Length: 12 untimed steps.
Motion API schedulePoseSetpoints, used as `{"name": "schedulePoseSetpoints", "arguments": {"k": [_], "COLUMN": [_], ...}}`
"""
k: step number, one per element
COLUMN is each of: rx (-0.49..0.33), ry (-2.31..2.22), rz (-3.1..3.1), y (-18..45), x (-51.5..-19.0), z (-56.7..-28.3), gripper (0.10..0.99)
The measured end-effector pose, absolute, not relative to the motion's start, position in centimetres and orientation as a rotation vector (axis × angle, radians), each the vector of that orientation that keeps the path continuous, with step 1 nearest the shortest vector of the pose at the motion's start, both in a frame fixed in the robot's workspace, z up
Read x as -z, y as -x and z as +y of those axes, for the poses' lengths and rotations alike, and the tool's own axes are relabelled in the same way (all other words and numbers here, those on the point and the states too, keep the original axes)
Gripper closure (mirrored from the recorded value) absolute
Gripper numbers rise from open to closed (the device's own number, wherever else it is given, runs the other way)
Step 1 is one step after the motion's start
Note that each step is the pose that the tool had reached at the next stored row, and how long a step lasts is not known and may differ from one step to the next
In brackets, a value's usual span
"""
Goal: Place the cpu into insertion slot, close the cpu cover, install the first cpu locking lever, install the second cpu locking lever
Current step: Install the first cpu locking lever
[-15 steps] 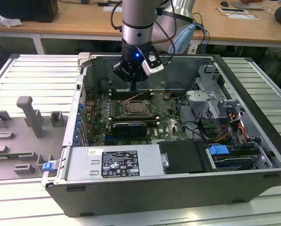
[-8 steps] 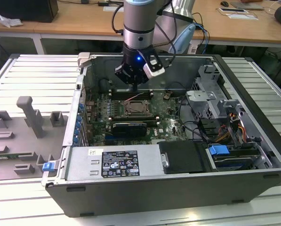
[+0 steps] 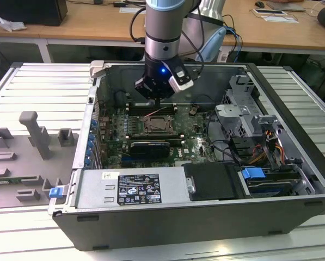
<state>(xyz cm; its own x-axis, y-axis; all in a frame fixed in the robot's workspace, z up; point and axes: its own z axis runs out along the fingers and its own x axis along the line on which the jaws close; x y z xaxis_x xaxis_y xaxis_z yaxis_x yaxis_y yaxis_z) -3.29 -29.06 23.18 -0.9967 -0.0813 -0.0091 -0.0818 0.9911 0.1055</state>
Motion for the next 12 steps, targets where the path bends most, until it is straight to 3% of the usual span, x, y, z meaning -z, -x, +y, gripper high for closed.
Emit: {"name": "schedulePoseSetpoints", "arguments": {"k": [12], "rx": [-0.171], "ry": [0.114], "rz": [3.129], "y": [2.26], "x": [-22.40], "z": [-28.84], "gripper": [0.980]}}
